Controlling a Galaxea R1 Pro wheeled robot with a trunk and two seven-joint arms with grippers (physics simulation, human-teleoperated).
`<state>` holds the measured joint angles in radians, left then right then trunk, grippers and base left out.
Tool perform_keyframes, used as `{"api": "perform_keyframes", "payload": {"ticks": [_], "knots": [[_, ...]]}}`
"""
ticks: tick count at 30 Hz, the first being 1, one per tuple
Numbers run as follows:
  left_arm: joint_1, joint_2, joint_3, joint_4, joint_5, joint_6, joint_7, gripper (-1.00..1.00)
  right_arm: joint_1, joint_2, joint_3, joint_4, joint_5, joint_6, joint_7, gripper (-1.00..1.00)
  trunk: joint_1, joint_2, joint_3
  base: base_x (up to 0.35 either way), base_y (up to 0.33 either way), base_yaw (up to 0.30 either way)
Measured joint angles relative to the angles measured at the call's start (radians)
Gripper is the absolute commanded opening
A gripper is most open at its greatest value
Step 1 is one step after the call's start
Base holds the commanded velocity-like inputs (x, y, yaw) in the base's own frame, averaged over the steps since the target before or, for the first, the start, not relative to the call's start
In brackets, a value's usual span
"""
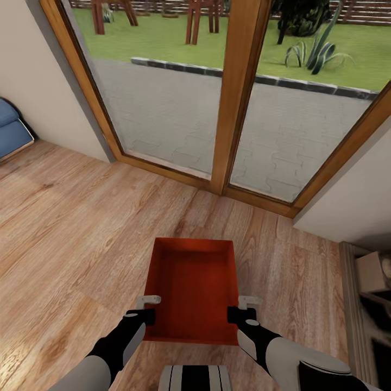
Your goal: Move the two storage containers from the living room to the garage. In the garage, place one container on the floor and stack the other container on top of it (either order is fine).
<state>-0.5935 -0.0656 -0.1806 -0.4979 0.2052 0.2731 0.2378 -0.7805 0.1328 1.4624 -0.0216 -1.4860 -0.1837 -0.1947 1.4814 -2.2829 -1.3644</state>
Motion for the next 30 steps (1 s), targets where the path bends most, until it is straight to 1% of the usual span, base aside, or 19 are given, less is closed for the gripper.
{"api": "perform_keyframes", "payload": {"ticks": [13,17,30], "knots": [[0.000,0.001,0.000,-0.008,-0.001,-0.012,0.000,-1.00,0.000,0.000,-0.002,-0.001,0.000,-0.002,0.000,-1.00,0.000,0.000,0.000,0.000,0.000,0.000],[0.000,0.001,0.000,-0.020,-0.001,-0.001,-0.001,-1.00,0.000,-0.001,-0.002,0.001,0.000,-0.001,0.000,-1.00,0.000,0.000,0.000,0.000,0.000,0.000],[0.000,0.000,0.002,-0.022,-0.005,-0.007,-0.001,-1.00,0.000,-0.002,-0.008,-0.001,0.011,0.002,-0.002,-1.00,0.000,0.000,0.000,0.000,0.000,0.000]]}}
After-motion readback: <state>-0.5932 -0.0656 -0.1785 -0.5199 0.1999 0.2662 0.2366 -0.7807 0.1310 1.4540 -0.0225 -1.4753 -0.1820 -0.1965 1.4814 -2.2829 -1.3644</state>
